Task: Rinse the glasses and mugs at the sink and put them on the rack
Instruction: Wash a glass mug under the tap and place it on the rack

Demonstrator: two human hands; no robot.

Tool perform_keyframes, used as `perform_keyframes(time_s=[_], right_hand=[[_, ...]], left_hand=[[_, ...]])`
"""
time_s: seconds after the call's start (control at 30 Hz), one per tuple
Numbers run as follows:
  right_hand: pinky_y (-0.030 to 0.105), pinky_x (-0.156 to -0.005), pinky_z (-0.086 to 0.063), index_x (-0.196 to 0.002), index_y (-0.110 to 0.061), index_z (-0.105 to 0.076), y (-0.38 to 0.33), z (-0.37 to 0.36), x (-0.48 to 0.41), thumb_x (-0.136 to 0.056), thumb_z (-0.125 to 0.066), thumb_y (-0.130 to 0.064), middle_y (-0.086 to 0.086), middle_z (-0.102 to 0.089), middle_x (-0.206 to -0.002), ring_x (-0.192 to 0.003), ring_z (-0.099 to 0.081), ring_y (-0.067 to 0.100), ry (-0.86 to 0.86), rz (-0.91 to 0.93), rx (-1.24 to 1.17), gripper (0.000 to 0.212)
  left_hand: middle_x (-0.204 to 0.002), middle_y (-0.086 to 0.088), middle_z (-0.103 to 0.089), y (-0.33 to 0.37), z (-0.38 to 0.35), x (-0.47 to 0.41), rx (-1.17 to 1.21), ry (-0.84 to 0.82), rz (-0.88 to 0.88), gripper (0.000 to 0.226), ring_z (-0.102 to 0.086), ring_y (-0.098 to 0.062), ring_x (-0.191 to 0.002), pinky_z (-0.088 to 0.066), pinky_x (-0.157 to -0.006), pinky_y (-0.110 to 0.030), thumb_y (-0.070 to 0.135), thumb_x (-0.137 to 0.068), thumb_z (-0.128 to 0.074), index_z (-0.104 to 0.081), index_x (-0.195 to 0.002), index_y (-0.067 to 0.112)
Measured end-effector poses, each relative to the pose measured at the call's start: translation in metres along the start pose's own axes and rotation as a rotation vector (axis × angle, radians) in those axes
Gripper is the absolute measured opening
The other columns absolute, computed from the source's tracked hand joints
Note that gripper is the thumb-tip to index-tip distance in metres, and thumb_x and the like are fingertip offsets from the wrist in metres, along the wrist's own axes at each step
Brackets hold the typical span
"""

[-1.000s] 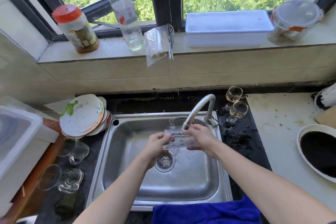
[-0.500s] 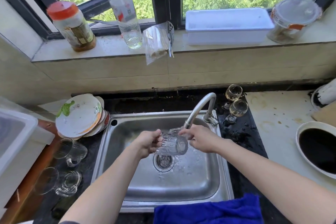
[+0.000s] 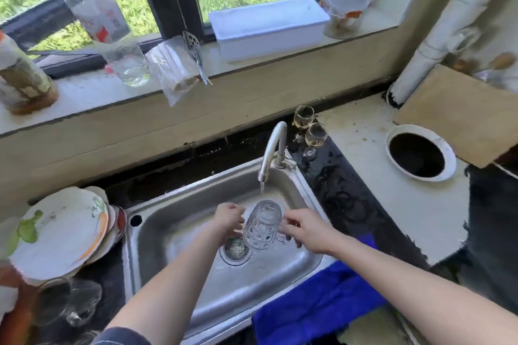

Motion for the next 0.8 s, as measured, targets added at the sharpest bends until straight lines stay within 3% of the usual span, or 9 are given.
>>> perform_keyframes(time_s=[0.1,0.2,0.3,0.4,0.47,0.63,0.8], right_hand=[[0.027,-0.053,-0.043,-0.077,-0.003,-0.054,0.022,0.016,0.031,-0.094,-0.061,-0.026,0.0,-0.055,-0.066,-0.048,-0.049,0.006,0.155,-0.056,-0.173,0.029],[0.026,-0.054,-0.036,-0.073,-0.003,-0.052,0.047,0.032,0.07,-0.093,-0.061,-0.027,-0.008,-0.047,-0.057,-0.048,-0.041,0.004,0.292,-0.069,-0.237,0.033],[0.029,-0.058,-0.033,-0.077,0.001,-0.056,0.085,0.05,0.121,-0.092,-0.063,-0.028,-0.008,-0.045,-0.058,-0.053,-0.038,0.004,0.442,-0.112,-0.281,0.033],[0.03,-0.061,-0.033,-0.072,-0.007,-0.058,0.124,0.062,0.19,-0.093,-0.063,-0.025,-0.007,-0.048,-0.059,-0.056,-0.04,0.007,0.566,-0.154,-0.349,0.027],[0.03,-0.063,-0.034,-0.071,-0.014,-0.058,0.151,0.07,0.243,-0.093,-0.062,-0.025,-0.008,-0.05,-0.061,-0.059,-0.042,0.006,0.657,-0.181,-0.363,0.025],[0.033,-0.065,-0.039,-0.076,-0.007,-0.059,0.241,0.075,0.397,-0.087,-0.058,-0.04,-0.005,-0.055,-0.068,-0.063,-0.046,0.005,0.875,-0.328,-0.36,0.034],[0.02,-0.058,-0.032,-0.076,-0.015,-0.059,0.315,0.072,0.557,-0.095,-0.058,-0.033,-0.007,-0.05,-0.064,-0.058,-0.043,0.002,1.025,-0.505,-0.327,0.026]], left_hand=[[-0.069,-0.013,-0.047,0.001,-0.018,0.003,-0.174,0.007,-0.084,0.02,-0.037,-0.016,-0.048,-0.028,-0.041,-0.016,0.006,-0.093,-0.047,-0.046,-0.074,0.01],[-0.064,-0.018,-0.053,0.015,-0.053,0.014,-0.463,-0.012,-0.237,0.023,-0.044,-0.021,-0.051,-0.032,-0.051,-0.025,0.006,-0.087,-0.049,-0.05,-0.064,0.009],[-0.064,-0.015,-0.056,0.03,-0.109,0.036,-0.662,-0.06,-0.371,0.016,-0.052,-0.025,-0.057,-0.04,-0.055,-0.028,0.01,-0.086,-0.048,-0.055,-0.071,0.011],[-0.077,-0.012,-0.069,0.037,-0.177,0.065,-0.804,-0.1,-0.493,0.016,-0.067,-0.031,-0.074,-0.054,-0.067,-0.035,0.015,-0.084,-0.048,-0.061,-0.074,0.013],[-0.077,-0.011,-0.07,0.04,-0.232,0.097,-0.898,-0.135,-0.597,0.019,-0.066,-0.03,-0.08,-0.053,-0.072,-0.035,0.017,-0.084,-0.05,-0.057,-0.066,0.018],[-0.08,-0.018,-0.069,0.012,-0.376,0.185,-0.998,-0.244,-0.731,0.024,-0.067,-0.033,-0.082,-0.05,-0.069,-0.036,0.018,-0.087,-0.052,-0.052,-0.063,0.016],[-0.083,-0.006,-0.069,-0.036,-0.516,0.265,-1.062,-0.448,-0.78,0.02,-0.067,-0.028,-0.078,-0.057,-0.072,-0.037,0.023,-0.089,-0.047,-0.063,-0.079,0.021]])
Point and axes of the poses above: each hand's wrist, its own x-axis away from the middle knuckle, its own z-axis out of the back of the hand, y = z × x, the point moved 10 cm from there along -x, towards the middle knuckle
